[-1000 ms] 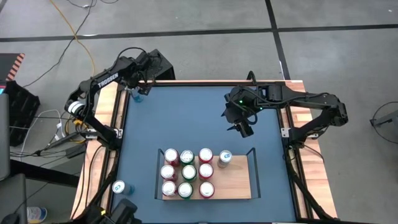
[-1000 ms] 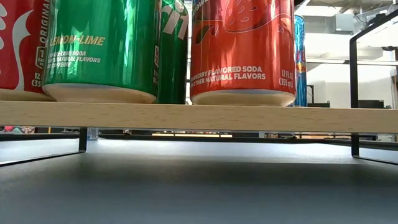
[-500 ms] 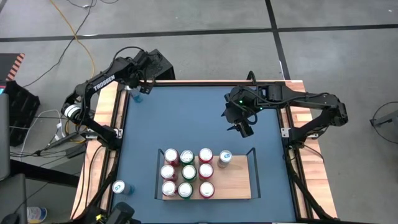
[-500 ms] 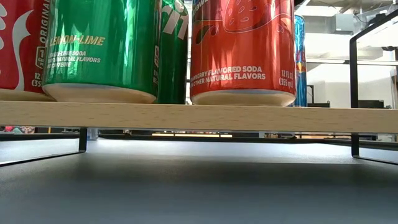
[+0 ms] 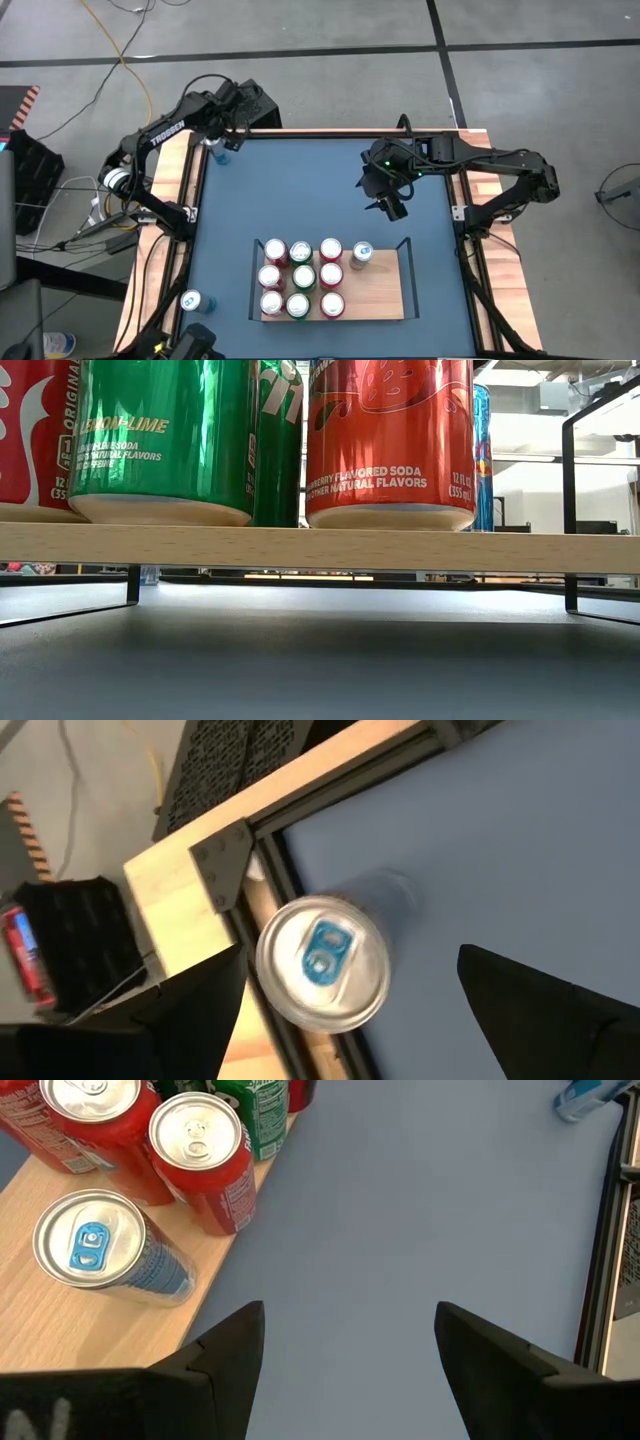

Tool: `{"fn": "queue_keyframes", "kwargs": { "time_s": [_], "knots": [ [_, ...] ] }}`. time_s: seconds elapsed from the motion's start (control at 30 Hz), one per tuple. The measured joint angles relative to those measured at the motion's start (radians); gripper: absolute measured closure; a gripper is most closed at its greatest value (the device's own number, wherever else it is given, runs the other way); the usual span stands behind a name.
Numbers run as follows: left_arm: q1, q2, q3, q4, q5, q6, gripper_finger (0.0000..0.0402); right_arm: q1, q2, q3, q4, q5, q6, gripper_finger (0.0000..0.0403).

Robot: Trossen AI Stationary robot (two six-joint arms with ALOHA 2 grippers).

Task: Place canned beverage on shelf
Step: Put the top blue soda can on the shelf aligned with the other blue soda can

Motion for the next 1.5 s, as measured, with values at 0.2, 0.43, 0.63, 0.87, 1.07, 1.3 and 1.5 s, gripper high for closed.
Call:
{"fn": "queue_keyframes", "kwargs": {
  "time_s": [0.2, 0.43, 0.63, 0.87, 1.07, 1.3, 1.5],
  "knots": [
    [0.006, 0.002, 0.0, -0.007, -0.014, 0.013, 0.0051, 0.0, 0.0, 0.0, 0.007, 0.0, 0.0, 0.0126],
    [0.006, 0.029, -0.009, -0.014, -0.003, 0.048, 0.0051, 0.0, 0.0, 0.0, 0.022, 0.0, 0.0, 0.0126],
    [0.006, 0.061, -0.009, -0.014, -0.024, 0.035, 0.0051, 0.0, 0.0, 0.0, 0.029, 0.0, 0.0, 0.0126],
    [0.006, 0.069, -0.009, -0.04, -0.004, 0.034, 0.0054, 0.0, 0.0, 0.0, 0.029, 0.0, 0.0, 0.0126],
    [0.012, 0.071, -0.011, -0.048, 0.002, 0.033, 0.0083, 0.0, 0.0, 0.0, 0.028, 0.0, 0.0, 0.0126],
    [0.017, 0.071, -0.012, -0.045, -0.006, 0.023, 0.0132, 0.0, 0.0, 0.0, 0.028, 0.0, 0.0, 0.0126],
    [0.017, 0.07, -0.011, -0.085, 0.002, -0.052, 0.0166, 0.0, 0.0, 0.0, 0.026, 0.001, 0.009, 0.0126]
  ]
}}
